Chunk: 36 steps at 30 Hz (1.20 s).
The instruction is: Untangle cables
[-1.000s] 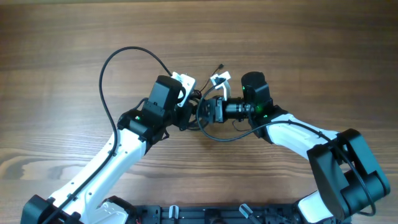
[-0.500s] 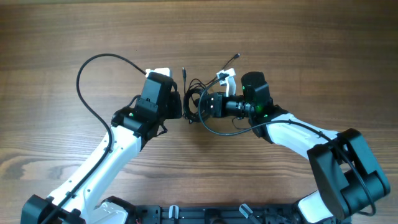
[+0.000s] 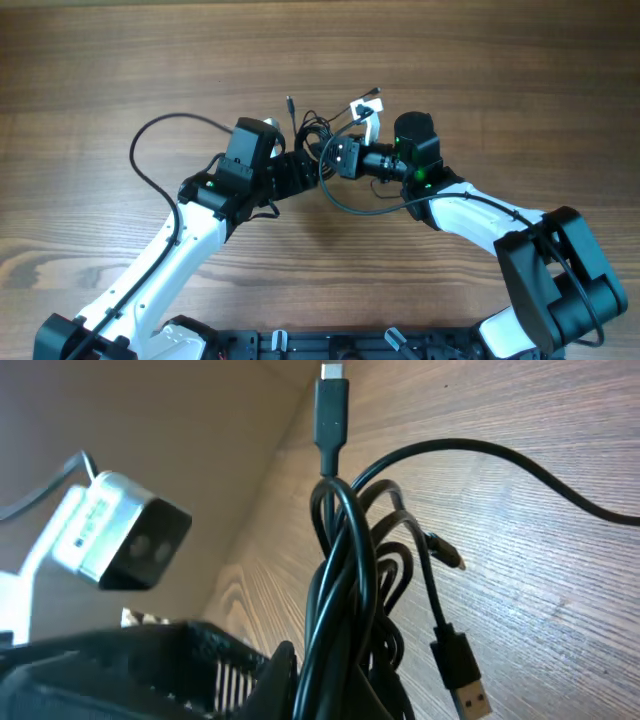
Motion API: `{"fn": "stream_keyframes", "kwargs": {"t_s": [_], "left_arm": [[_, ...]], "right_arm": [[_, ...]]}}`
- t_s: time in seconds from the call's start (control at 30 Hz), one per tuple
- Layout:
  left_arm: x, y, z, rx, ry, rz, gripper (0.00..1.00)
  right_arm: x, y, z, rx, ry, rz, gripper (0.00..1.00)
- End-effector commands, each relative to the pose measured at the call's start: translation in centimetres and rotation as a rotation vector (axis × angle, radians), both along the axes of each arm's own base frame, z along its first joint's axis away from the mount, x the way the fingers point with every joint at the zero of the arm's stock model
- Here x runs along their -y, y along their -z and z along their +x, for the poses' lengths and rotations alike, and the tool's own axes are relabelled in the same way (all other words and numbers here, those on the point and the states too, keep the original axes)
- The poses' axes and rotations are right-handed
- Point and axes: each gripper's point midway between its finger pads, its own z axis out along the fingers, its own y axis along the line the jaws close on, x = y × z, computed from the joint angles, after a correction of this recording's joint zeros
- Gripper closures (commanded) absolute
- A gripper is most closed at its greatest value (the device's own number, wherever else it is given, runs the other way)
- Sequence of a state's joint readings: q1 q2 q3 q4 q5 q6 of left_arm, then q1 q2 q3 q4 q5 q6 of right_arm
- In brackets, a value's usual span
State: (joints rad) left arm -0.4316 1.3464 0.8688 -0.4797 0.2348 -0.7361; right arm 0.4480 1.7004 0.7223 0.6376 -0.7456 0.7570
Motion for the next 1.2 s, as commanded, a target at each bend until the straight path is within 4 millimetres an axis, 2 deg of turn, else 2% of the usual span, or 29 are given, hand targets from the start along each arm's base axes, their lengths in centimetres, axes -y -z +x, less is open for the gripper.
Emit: {"fn": "stream_keyframes", "kwargs": {"t_s": [0.0, 0.2, 0.53, 0.73, 0.83, 0.9, 0.97, 1.1, 1.13, 1.17], "left_arm": [[-0.1, 0.9, 0.1, -0.16, -0.267, -0.113, 0.0], [-0.3, 0.9, 1.0, -0.226, -0.468, -0.205, 0.0], [-0.2, 1.2, 0.3, -0.493, -0.912, -0.426, 0.0], [1.5, 1.0, -0.6, -0.624, -1.025, -0.522, 0.0], [1.4, 1.1, -0.5, -0.621, -1.09, -0.534, 0.0], [1.1, 1.2, -0.2, -0.594, -1.11, -0.529, 0.11], [0.6, 1.5, 0.1, -0.569, -1.131, -0.516, 0.32], [0.1, 2.3, 0.5, -0.54, -1.162, -0.489, 0.64], [0.1, 2.5, 0.7, -0.541, -1.163, -0.487, 0.75], [0.1, 2.9, 0.7, -0.544, -1.166, -0.479, 0.94]], "right_arm": [[-0.8, -0.5, -0.3, -0.028, 0.006, 0.025, 0.96], [-0.3, 0.1, 0.7, -0.1, 0.102, 0.022, 0.96], [-0.3, 0.3, 0.7, -0.11, 0.106, 0.02, 0.96], [-0.3, 0.3, 0.7, -0.138, 0.111, 0.032, 0.96], [-0.4, 0.2, 0.5, -0.176, 0.109, 0.049, 0.96], [-0.5, 0.2, 0.3, -0.211, 0.105, 0.065, 0.96], [-0.7, 0.0, -0.1, -0.27, 0.094, 0.094, 0.96], [-1.4, -0.9, -1.3, -0.346, 0.022, 0.149, 0.96], [-1.4, -0.9, -1.3, -0.358, 0.025, 0.153, 0.96], [-1.4, -0.9, -1.3, -0.364, 0.027, 0.154, 0.96]]}}
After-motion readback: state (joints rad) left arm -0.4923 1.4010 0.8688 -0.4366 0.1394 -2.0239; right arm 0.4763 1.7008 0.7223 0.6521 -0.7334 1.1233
